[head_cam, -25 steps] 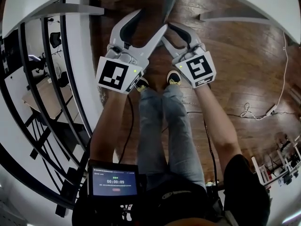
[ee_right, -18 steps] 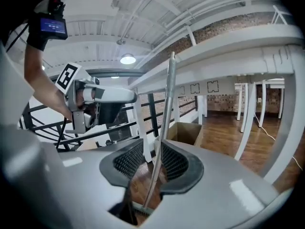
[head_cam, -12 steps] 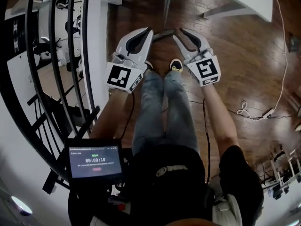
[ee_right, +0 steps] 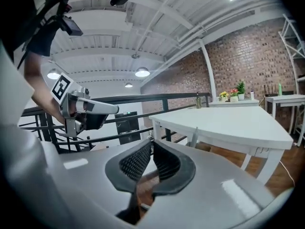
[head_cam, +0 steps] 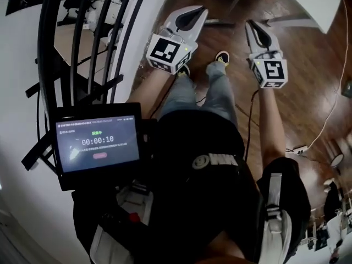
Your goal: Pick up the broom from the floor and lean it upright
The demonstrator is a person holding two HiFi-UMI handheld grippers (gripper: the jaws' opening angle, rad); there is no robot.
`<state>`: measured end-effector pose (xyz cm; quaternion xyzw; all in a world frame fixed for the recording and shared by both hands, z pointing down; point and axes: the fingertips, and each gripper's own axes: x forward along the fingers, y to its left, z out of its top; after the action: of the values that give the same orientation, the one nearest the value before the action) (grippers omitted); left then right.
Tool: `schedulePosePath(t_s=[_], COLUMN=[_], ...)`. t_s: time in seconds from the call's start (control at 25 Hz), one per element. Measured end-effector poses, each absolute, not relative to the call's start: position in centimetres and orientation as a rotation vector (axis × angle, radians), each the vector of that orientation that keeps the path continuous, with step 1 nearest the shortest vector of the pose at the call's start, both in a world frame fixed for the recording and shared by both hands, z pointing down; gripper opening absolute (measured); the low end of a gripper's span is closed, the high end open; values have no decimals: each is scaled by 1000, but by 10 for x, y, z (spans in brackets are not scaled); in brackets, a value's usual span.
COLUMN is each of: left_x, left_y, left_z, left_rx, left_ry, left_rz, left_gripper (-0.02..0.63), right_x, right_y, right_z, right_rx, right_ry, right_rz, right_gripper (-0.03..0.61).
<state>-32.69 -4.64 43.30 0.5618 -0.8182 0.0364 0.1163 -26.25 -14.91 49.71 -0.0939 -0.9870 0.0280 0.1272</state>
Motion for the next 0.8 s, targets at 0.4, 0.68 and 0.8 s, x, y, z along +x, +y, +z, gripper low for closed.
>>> schedulePosePath(t_s=[0.4,0.68,0.8], left_x=[-306,-220,-183], left_y=[-53,53,91], left_z=[446,442,425], left_rx=[1761,1861,1904], left_ry=[-2330,-2279,-2276], left_rz=[40,102,138], left_gripper=[18,18,18], right_x=[-251,-183,-149], right_y=[-107,9,51], right_z=[513,490,462], right_rx=[-278,-216,-199], right_ry=[-2853,-2866,-2915], right_rz=[-2,-57,19], right_gripper=[5,4,3])
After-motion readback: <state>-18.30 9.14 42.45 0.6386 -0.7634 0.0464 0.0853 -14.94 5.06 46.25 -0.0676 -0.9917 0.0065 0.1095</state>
